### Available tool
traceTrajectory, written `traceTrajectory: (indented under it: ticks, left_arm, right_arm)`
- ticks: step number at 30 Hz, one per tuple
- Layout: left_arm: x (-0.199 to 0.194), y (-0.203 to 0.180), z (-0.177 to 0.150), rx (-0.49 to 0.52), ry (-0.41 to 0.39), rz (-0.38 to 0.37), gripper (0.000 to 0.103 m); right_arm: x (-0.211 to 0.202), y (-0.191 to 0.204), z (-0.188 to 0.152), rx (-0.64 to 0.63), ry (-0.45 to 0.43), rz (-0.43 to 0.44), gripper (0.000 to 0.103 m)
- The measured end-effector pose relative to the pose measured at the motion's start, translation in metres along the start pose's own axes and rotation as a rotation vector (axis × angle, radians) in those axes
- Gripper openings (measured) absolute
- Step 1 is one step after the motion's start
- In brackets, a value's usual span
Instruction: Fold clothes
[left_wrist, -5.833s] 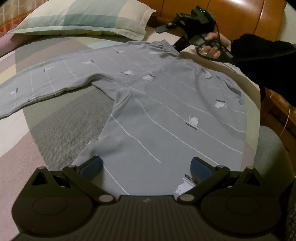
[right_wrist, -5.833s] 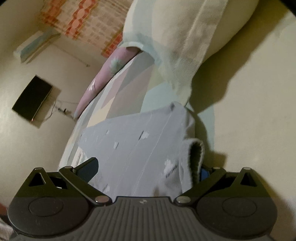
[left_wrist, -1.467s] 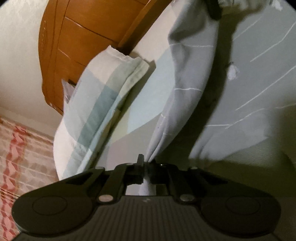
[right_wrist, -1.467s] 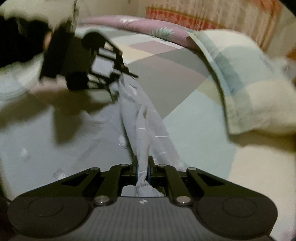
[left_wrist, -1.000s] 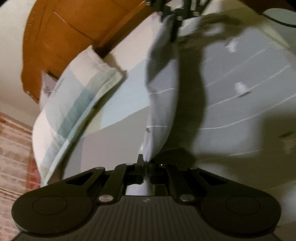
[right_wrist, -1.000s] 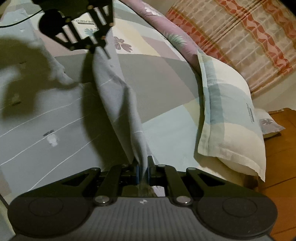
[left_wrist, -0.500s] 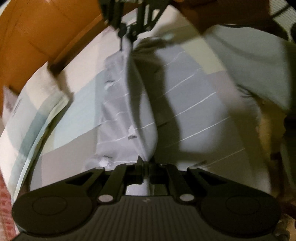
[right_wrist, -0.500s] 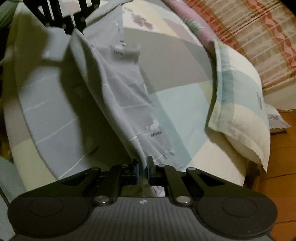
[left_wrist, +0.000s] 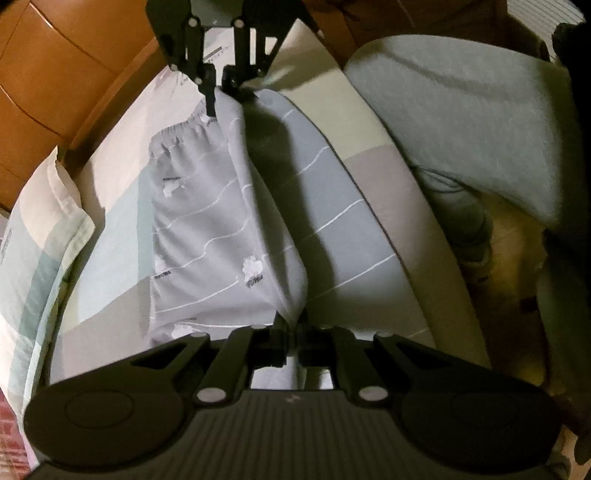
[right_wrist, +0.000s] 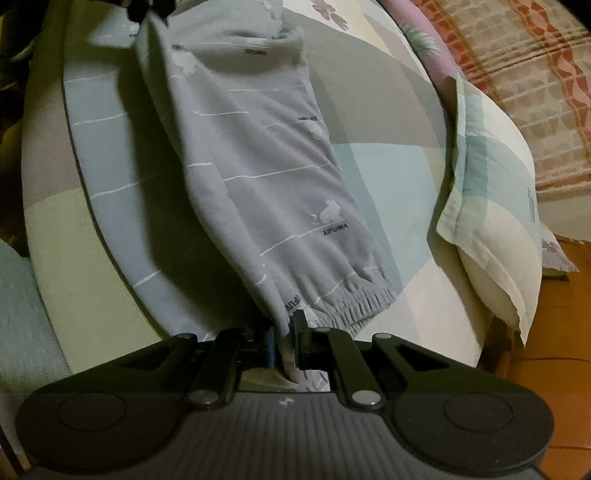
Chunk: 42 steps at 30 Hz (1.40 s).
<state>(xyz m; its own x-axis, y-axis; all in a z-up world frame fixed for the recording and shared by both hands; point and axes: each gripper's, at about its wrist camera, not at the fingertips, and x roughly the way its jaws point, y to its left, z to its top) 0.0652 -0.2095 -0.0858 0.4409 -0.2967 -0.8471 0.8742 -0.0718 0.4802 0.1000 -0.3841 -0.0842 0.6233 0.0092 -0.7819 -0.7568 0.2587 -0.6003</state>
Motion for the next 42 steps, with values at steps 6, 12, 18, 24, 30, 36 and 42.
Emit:
traceTrajectory:
  ticks: [6, 12, 18, 24, 30, 36, 42]
  left_arm:
    - [0.000, -0.004, 0.009, -0.013, -0.012, 0.011, 0.003]
    - [-0.007, 0.000, 0.016, -0.008, -0.043, 0.058, 0.002]
    - [-0.006, -0.002, 0.016, -0.023, -0.049, 0.050, 0.002]
    - [0.007, -0.010, 0.015, -0.035, -0.030, 0.022, 0.004]
    - [-0.010, 0.008, 0.011, -0.151, -0.059, -0.048, 0.014]
    - [-0.039, 0.020, -0.012, -0.355, -0.073, -0.122, 0.030]
    - [-0.048, 0.023, -0.042, -0.555, -0.031, -0.091, 0.038]
  right_arm:
    - [-0.001, -0.005, -0.003, 0.022, -0.002, -0.059, 0.009]
    - [-0.003, -0.007, -0.001, 0.010, 0.000, -0.138, 0.009]
    - [0.002, 0.001, -0.005, 0.003, 0.022, -0.213, 0.010]
    - [0.004, 0.014, -0.015, 0.028, 0.055, -0.166, 0.047]
    - [-0.027, -0.006, -0.024, 0.185, 0.074, -0.159, 0.055]
    - [-0.066, -0.018, -0.018, 0.428, -0.002, -0.149, 0.054]
    - [-0.039, -0.009, 0.023, 0.594, -0.167, 0.058, 0.042]
